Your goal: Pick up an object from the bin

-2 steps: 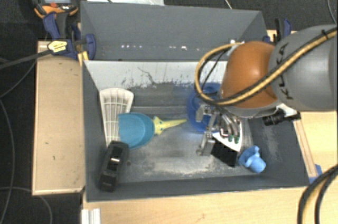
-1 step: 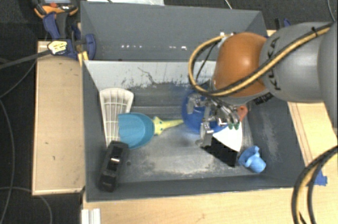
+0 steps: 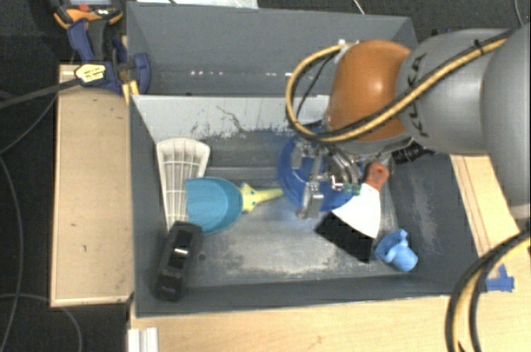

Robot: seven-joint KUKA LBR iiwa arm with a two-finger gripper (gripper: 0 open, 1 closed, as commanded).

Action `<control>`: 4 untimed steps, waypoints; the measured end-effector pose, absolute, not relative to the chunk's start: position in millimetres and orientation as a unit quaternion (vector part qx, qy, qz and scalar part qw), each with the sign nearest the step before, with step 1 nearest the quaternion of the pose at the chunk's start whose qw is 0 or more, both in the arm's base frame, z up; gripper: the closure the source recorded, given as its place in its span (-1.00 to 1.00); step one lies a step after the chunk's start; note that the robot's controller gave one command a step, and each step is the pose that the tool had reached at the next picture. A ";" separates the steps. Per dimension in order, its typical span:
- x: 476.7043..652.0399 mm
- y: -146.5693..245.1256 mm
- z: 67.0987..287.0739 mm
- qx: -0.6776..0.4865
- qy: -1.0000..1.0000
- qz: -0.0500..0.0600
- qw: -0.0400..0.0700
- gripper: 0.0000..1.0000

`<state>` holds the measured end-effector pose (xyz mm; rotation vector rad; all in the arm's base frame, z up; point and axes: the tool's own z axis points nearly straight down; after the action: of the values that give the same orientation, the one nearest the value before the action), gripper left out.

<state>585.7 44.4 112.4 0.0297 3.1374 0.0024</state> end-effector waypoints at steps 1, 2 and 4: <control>588.1 55.6 84.0 -0.094 0.996 0.000 0.003 -1.00; 586.6 62.9 68.0 -0.141 0.990 0.000 -0.009 1.00; 587.4 69.1 155.1 -0.140 0.990 0.001 -0.008 1.00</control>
Offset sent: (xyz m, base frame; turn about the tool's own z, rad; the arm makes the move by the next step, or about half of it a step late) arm 0.0056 0.0202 -0.0424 -0.3063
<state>587.4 69.1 155.1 -0.4409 3.1259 0.0021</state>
